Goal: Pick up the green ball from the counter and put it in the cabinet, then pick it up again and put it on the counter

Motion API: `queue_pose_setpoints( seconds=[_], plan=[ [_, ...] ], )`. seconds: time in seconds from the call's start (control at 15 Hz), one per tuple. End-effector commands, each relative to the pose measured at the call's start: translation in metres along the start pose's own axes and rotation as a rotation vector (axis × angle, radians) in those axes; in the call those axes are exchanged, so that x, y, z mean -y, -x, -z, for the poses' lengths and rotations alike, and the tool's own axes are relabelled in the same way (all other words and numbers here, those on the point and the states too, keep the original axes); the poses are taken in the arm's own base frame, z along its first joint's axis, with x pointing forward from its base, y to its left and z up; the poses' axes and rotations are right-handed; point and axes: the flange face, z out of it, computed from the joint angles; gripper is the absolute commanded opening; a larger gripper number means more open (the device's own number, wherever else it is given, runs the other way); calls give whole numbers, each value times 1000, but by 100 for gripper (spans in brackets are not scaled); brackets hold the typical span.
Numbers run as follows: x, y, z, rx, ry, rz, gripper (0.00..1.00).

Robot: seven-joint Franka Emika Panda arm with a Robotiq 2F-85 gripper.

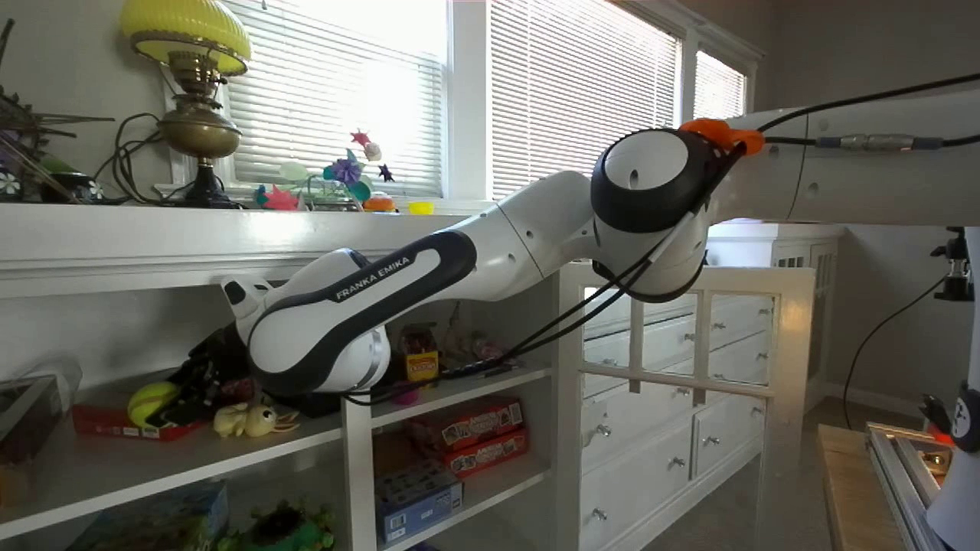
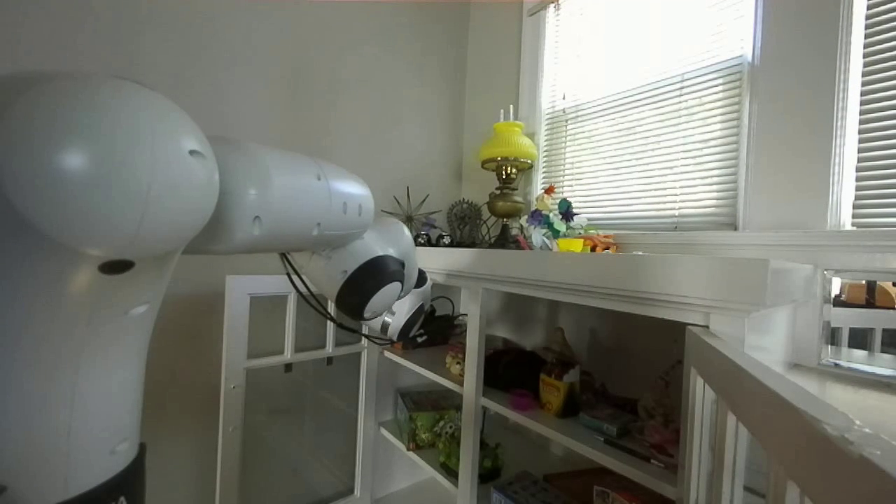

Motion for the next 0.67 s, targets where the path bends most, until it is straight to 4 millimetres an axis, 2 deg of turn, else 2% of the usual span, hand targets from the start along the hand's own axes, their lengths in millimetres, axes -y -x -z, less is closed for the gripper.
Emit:
queue_pose_setpoints(
  seconds=[0.0, 0.2, 0.6],
  plan=[
    [-2, -5, 1, -9, 10, 22, 40],
    [3, -8, -1, -13, -1, 32, 40],
    [27, -19, -11, 6, -72, 56, 40]
  ],
)
